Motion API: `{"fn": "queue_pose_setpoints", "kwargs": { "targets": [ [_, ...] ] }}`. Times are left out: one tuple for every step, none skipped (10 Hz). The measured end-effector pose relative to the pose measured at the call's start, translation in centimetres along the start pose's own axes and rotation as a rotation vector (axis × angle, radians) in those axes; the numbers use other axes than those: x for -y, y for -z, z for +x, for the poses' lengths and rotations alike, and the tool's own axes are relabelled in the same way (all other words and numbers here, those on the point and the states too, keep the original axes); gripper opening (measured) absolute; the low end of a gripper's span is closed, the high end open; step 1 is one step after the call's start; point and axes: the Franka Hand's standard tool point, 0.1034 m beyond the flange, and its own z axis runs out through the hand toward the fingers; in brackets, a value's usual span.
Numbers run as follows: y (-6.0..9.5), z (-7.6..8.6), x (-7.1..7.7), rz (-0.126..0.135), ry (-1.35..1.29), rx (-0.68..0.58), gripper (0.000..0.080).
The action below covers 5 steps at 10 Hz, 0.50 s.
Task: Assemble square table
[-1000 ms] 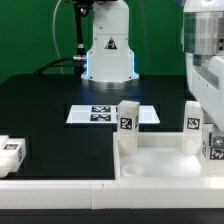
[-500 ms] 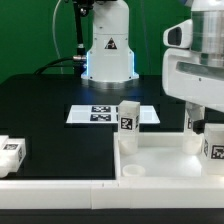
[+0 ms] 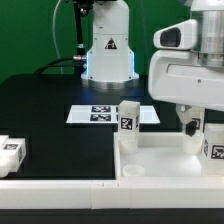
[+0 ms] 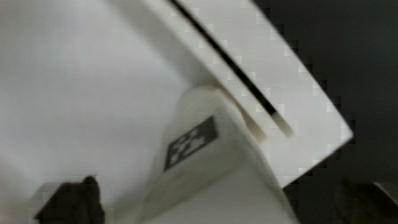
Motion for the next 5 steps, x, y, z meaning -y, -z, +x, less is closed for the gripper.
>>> {"fn": "queue_pose_setpoints", "kwargs": {
  "targets": [
    [0.11, -0.03, 0.30, 0.003, 0.123, -0.004, 0.0649],
    [0.25, -0.23, 0.70, 0.007, 0.182, -0.004, 0.0649],
    [0.15, -0.16, 0.51, 0.005, 0.200, -0.003, 0.0649],
    [0.13, -0.12, 0.43, 0.005, 0.188, -0.002, 0.0649],
    [0.13, -0.12, 0.43, 0.005, 0.170, -0.002, 0.0525]
  ]
}}
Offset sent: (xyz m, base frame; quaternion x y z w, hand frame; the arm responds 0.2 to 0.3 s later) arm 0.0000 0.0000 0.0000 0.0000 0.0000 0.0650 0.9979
